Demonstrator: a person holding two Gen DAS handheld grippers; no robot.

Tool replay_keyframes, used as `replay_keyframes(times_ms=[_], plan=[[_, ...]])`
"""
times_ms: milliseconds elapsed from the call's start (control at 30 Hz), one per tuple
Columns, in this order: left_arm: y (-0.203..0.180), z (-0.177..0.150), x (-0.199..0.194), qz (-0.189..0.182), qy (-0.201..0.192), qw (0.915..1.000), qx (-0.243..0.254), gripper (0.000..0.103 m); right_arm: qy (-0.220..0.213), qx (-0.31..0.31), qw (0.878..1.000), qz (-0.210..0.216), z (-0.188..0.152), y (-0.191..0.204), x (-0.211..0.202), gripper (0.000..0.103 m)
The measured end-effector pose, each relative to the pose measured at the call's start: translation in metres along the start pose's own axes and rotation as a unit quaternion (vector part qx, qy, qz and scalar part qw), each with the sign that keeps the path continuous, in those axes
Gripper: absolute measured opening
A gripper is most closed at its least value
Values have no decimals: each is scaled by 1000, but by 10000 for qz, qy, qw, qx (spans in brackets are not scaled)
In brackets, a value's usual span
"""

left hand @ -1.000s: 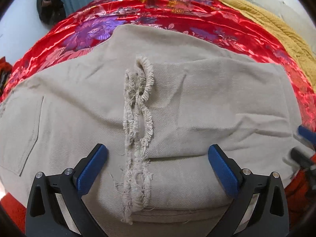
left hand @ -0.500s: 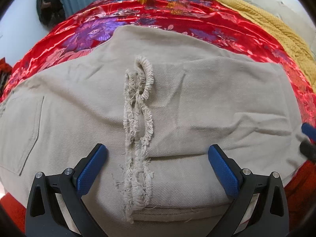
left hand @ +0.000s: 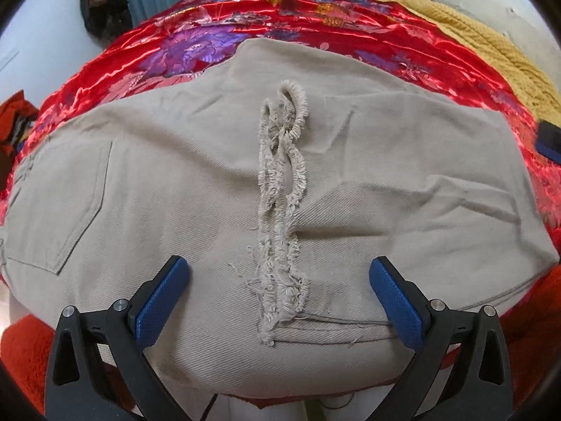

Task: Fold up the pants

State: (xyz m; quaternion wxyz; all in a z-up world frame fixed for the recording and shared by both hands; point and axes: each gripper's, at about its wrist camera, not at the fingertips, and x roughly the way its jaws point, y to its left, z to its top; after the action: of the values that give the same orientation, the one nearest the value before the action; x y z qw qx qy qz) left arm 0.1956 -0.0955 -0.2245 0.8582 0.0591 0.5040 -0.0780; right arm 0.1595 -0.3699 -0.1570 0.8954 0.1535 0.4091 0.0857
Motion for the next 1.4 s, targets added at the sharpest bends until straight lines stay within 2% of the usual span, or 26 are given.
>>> replay_keyframes(times_ms=[33, 133, 167, 200, 267, 333, 400, 467, 533, 567, 600, 633, 700, 867, 900, 967, 1000, 1067, 1100, 1200, 1267, 1300, 1367, 1400], plan=[[0, -1, 0, -23, -25, 10000, 8, 103, 90, -16, 9999, -89, 4, 1, 10, 60], [2, -2, -2, -94, -72, 9999, 73, 102, 1083, 24, 9932, -430, -5, -10, 64, 61], [2, -3, -2, -111, -100, 9998, 103, 102, 1262, -179, 9904, -535, -10, -8, 76, 61], [3, -4, -3, -149, -126, 9997, 124, 103, 1114, -520, 9900, -693, -10, 1, 72, 61], [6, -6, -5, -236, -186, 9994, 142, 103, 1063, -633, 9892, -786, -5, 14, 56, 61], [6, -6, -5, -255, -235, 9993, 158, 103, 683, -601, 9945, -523, -3, 27, 27, 61], [4, -6, -4, -228, -249, 9993, 161, 103, 438, -729, 9953, -462, -8, 40, 11, 62], [4, -5, -5, -233, -232, 9993, 157, 102, 574, -838, 9937, -478, -23, 47, 16, 70], [6, -6, -8, -291, -151, 9993, 159, 102, 1155, -776, 9886, -579, -49, 38, 41, 71], [7, -6, -13, -308, -128, 9993, 151, 101, 1296, -709, 9868, -665, -62, 32, 51, 71], [11, -7, -22, -405, -153, 9990, 87, 101, 891, -705, 9915, -636, -71, 32, 46, 72], [16, -8, -30, -496, -179, 9986, 14, 101, 796, -716, 9922, -644, -71, 33, 46, 73], [32, -10, -51, -714, -331, 9967, -195, 101, 814, -796, 9909, -720, -71, 36, 46, 73], [110, -9, -98, -738, -737, 9885, -1093, 101, 785, -778, 9918, -647, -73, 33, 46, 74], [132, -10, -106, -730, -807, 9843, -1391, 101, 776, -785, 9917, -653, -72, 33, 47, 75], [187, -15, -114, -794, -861, 9681, -2214, 101, 765, -782, 9919, -646, -73, 34, 48, 76], [225, -23, -115, -901, -853, 9503, -2855, 101, 760, -789, 9919, -637, -74, 34, 48, 77], [271, -40, -112, -1004, -842, 9189, -3720, 101, 749, -807, 9919, -638, -74, 34, 50, 78], [300, -53, -108, -1057, -850, 8936, -4279, 100, 747, -807, 9919, -636, -74, 34, 50, 78], [341, -79, -99, -1186, -897, 8487, -5075, 97, 744, -805, 9920, -634, -74, 34, 50, 78], [350, -86, -91, -1279, -864, 8379, -5235, 95, 746, -807, 9919, -638, -74, 34, 50, 78], [352, -85, -86, -1333, -823, 8372, -5239, 92, 746, -808, 9919, -639, -74, 34, 50, 78], [351, -79, -75, -1429, -725, 8433, -5130, 88, 746, -808, 9919, -638, -74, 34, 50, 78], [350, -77, -69, -1477, -654, 8465, -5072, 84, 747, -806, 9919, -637, -74, 34, 50, 78]])
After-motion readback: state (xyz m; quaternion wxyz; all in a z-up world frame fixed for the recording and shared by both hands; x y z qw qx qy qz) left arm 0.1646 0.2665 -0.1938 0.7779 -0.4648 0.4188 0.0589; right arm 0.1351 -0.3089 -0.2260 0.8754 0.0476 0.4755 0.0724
